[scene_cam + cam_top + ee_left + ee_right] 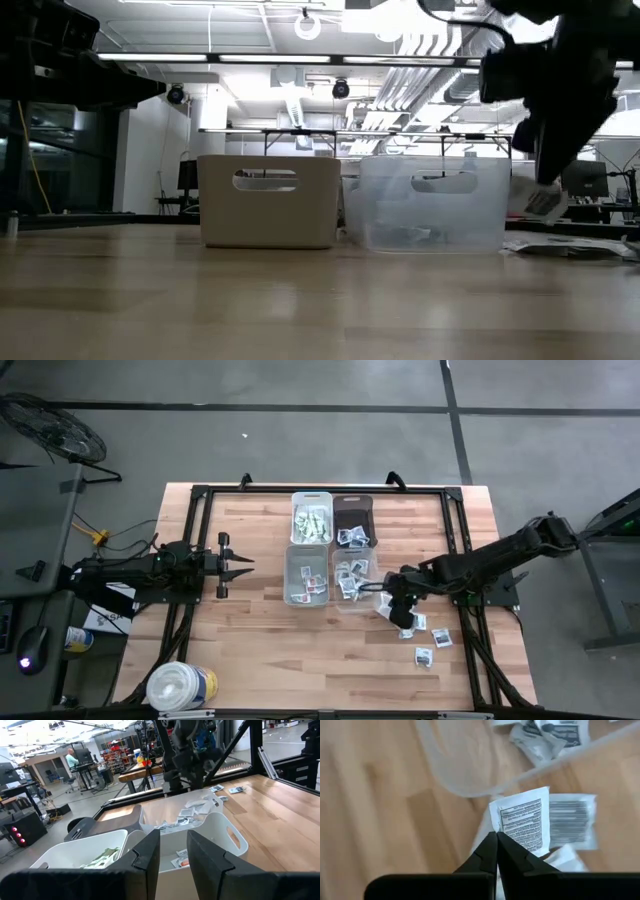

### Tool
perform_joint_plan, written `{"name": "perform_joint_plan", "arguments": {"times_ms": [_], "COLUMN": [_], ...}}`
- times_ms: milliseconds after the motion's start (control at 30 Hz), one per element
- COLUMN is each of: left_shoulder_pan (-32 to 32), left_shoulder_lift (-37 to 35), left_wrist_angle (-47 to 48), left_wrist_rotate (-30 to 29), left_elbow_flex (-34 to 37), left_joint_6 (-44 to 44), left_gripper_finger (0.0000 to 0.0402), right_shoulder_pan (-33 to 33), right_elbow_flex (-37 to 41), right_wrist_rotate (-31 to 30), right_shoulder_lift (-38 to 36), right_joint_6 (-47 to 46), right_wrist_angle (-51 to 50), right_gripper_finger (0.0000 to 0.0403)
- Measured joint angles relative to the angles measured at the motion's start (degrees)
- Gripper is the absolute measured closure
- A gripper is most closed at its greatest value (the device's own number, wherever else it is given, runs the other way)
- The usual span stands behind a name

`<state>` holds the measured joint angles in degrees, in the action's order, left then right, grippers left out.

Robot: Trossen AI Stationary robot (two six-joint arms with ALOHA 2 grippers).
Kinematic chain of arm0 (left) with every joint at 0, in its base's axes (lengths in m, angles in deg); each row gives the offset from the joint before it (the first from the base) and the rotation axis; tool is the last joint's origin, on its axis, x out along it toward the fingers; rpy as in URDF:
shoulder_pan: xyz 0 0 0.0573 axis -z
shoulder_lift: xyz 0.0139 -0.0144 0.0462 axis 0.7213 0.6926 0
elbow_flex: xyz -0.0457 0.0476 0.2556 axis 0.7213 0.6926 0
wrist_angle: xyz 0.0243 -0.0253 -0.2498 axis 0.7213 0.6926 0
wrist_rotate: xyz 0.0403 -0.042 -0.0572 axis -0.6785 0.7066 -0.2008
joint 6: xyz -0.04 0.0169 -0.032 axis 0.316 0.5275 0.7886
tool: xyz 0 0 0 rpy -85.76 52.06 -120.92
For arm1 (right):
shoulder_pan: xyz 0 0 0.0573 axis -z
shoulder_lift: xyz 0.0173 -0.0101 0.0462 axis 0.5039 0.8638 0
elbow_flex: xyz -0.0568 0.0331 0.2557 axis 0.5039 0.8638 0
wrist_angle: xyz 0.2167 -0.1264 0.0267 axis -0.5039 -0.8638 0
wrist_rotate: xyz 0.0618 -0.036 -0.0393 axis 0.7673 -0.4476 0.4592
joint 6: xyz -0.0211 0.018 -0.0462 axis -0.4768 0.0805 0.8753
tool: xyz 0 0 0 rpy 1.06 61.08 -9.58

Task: Pick & Place First Aid Supplies
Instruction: Put the gray towelette pack into the transparent bin

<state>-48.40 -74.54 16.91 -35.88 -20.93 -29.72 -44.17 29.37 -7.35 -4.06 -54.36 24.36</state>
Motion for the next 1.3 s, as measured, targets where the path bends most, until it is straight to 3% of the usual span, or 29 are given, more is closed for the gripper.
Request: {"name": "perform_joint_plan", "arguments": {"times_ms": [233, 600, 900, 1300], "left_shoulder_pan": [0.02, 0.0, 0.02, 0.02], "left_shoulder_lift": [0.0, 0.02, 0.0, 0.0], "left_wrist_angle": [0.0, -0.02, -0.02, 0.0], "left_wrist_rotate": [0.0, 0.0, 0.0, 0.0], "left_elbow_flex": [0.0, 0.0, 0.0, 0.0], "left_joint_6": [-0.02, 0.0, 0.0, -0.02], "left_gripper_finger": [0.0305, 0.0305, 0.0305, 0.0305], "right_shoulder_pan": [0.02, 0.0, 1.26, 8.41], "right_elbow_flex": [-0.8, -0.8, 3.1, 11.17], "right_wrist_rotate": [9.92, 21.54, 22.22, 11.11], "right_shoulder_lift": [-6.48, -14.7, -14.48, -14.46], "right_joint_6": [-7.84, -5.1, -4.2, -15.41], "right_wrist_angle": [2.46, 13.94, 27.83, 36.22], "right_gripper_finger": [0.0403, 0.0403, 0.0403, 0.0403]}}
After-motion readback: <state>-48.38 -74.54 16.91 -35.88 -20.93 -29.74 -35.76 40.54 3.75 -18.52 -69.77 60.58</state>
